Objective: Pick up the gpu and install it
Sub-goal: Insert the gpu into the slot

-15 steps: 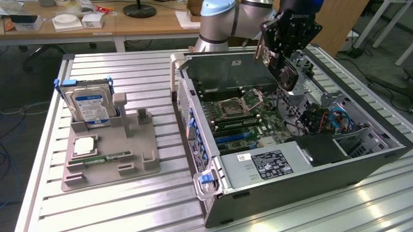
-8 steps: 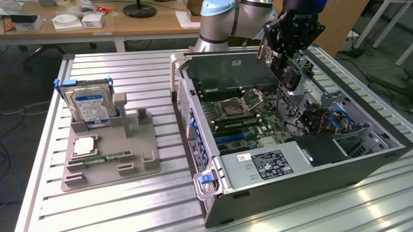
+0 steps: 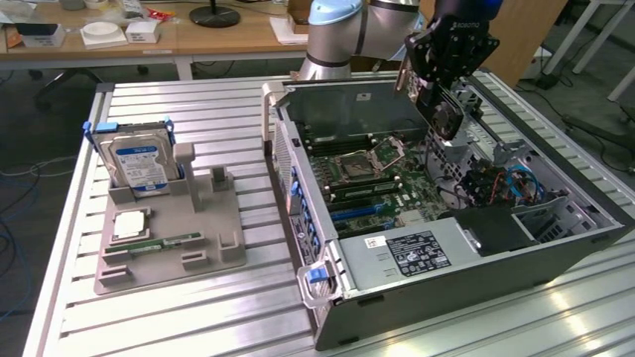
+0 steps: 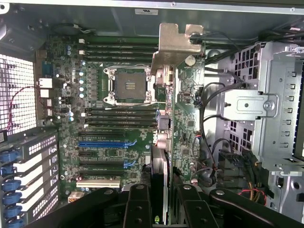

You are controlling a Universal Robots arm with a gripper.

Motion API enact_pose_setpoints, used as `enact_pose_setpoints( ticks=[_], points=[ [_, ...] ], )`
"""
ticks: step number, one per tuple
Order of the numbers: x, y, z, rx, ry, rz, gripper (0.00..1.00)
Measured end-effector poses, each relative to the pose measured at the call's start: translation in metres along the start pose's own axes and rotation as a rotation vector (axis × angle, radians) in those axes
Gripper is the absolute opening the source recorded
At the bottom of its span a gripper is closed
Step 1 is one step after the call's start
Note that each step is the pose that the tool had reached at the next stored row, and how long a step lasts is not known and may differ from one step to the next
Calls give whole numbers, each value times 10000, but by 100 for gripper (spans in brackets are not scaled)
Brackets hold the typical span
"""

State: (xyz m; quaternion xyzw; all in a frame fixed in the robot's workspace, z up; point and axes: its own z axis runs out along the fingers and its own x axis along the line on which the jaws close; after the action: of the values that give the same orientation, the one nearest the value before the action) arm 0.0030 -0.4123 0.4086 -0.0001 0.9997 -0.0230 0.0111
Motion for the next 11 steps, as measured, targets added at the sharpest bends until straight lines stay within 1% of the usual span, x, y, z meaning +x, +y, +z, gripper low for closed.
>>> enact_pose_setpoints(
  ticks=[4,11],
  points=[
    [0,0,0,-1,-2,-46,26],
    [-1,0,0,-17,-36,-777,26]
  ],
)
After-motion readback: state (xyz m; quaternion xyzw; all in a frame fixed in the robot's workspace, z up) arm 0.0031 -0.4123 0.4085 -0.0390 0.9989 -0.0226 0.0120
